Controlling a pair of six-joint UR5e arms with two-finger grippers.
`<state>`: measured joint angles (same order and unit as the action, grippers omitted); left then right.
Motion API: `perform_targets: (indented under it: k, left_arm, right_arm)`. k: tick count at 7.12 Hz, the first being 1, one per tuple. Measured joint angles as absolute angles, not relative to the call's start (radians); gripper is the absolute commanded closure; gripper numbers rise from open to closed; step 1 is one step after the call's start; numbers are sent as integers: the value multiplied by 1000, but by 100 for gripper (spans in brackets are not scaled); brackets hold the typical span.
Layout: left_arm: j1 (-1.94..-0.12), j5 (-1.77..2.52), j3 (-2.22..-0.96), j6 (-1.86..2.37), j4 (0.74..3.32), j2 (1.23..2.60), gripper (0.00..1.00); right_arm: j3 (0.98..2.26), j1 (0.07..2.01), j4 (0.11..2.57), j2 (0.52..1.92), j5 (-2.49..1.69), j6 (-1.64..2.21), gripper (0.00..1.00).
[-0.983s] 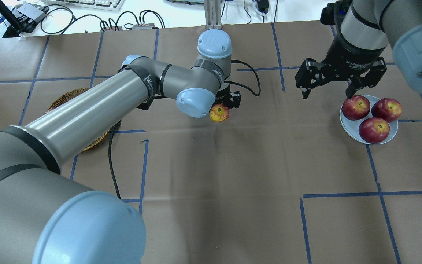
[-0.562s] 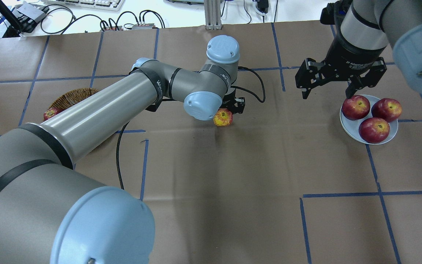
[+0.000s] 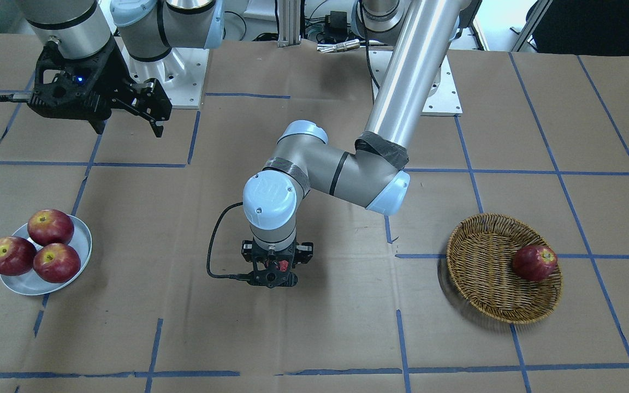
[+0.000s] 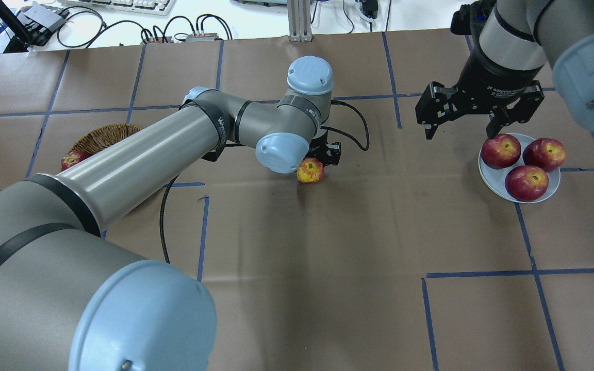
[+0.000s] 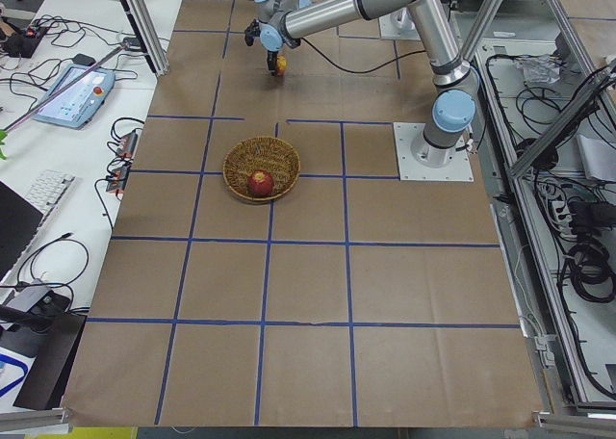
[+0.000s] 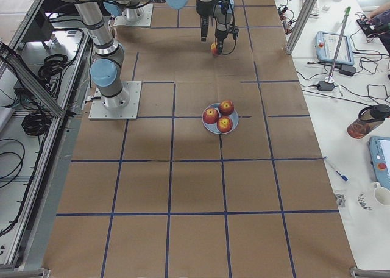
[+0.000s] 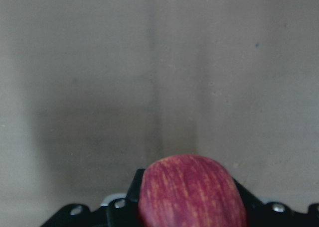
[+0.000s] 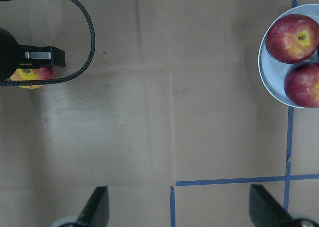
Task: Transfer apple from basket to plate
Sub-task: 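Lower the apple onto the table and open the left gripper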
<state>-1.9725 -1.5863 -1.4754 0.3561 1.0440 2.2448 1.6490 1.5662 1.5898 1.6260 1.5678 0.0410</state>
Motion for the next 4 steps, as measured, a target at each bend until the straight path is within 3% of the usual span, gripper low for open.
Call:
perform_targets:
  k: [4]
  left_arm:
    - [-1964, -1586, -1471, 356, 1051, 2234, 1]
  right_arm:
    - [1649, 1566, 1591, 1624, 1565, 42, 0]
